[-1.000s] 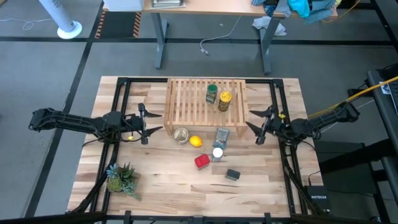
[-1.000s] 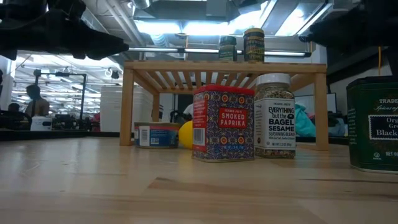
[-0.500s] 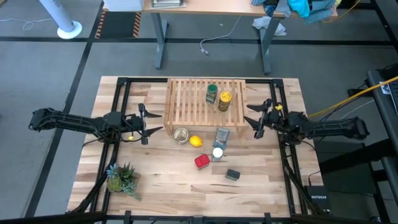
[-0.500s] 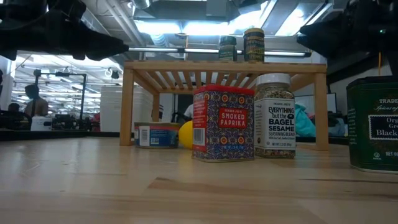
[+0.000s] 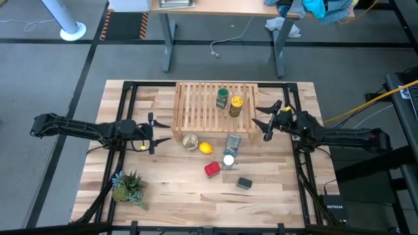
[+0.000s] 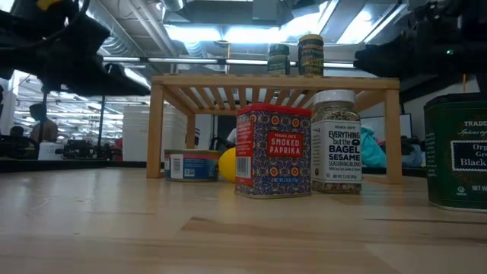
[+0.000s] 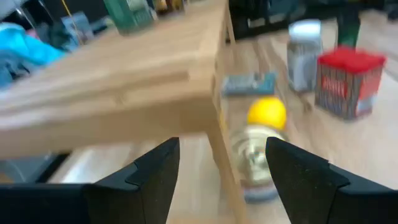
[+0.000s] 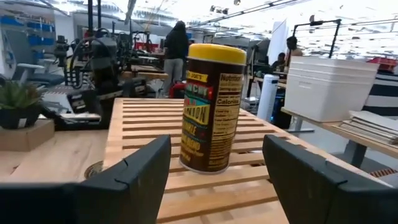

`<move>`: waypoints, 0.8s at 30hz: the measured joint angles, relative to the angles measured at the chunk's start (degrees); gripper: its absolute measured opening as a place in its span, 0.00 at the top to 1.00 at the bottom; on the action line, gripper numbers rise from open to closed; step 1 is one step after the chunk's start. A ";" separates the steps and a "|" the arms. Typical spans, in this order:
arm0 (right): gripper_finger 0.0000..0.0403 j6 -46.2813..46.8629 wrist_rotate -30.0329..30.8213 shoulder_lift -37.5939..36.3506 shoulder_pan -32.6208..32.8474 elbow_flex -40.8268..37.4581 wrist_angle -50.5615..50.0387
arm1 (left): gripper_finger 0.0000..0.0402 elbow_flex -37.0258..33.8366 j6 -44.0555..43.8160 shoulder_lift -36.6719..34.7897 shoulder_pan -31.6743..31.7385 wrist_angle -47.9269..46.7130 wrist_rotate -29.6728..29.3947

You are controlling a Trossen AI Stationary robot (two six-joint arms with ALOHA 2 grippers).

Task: Shelf spices
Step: Remove the yellow seasoning bottle from the shelf

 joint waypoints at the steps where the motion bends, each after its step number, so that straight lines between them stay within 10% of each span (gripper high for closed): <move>1: 0.36 0.12 -0.15 1.04 -0.41 0.00 1.20 | 0.42 0.00 0.01 0.00 0.00 -1.67 0.00; 12: 0.36 -0.21 -2.37 14.54 -6.49 3.35 10.66 | 0.42 0.00 0.00 0.00 0.00 -20.13 -0.02; 24: 0.36 1.15 -12.55 25.81 -8.84 10.34 9.63 | 0.42 0.02 0.00 0.01 -0.02 -19.98 -0.02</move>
